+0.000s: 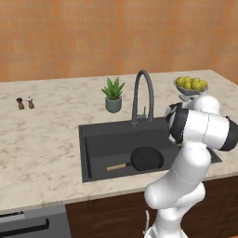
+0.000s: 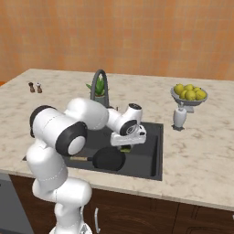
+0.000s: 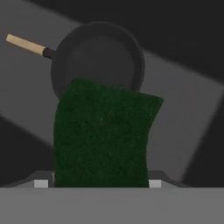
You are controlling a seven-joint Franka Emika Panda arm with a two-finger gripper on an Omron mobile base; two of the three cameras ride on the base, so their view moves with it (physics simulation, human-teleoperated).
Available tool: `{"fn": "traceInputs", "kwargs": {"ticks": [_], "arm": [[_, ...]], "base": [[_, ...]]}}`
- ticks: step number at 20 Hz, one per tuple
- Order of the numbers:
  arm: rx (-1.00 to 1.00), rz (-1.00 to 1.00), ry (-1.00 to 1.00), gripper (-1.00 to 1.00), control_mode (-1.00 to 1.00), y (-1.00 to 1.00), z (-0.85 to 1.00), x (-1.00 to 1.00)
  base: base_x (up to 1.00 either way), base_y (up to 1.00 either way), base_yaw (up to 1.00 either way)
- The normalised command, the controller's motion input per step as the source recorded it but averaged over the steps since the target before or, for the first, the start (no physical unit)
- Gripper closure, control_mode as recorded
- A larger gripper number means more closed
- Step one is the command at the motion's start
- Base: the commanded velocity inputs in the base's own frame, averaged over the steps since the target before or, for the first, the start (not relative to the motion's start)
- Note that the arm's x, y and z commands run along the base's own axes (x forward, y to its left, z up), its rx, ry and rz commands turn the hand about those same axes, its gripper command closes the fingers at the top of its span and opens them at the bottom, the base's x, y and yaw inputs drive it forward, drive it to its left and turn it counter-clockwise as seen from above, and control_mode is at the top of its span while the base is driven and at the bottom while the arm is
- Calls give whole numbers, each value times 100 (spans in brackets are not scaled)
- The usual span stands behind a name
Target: Pick the pan and sponge and place them into the sink. Then turn on the water.
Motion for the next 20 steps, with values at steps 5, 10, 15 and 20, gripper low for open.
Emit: {"fn": "traceInputs", "kwargs": {"ticks": [5, 10, 15, 20], "arm": [[11, 48, -30, 100, -100, 0, -10, -1], [13, 26, -9, 100, -100, 6, 0, 0], [2, 13, 6, 100, -100, 49, -2, 8], [3, 7, 0, 100, -100, 35, -29, 4]], "base": [[0, 0, 0], [0, 0, 0], [0, 0, 0], [0, 0, 0]]}}
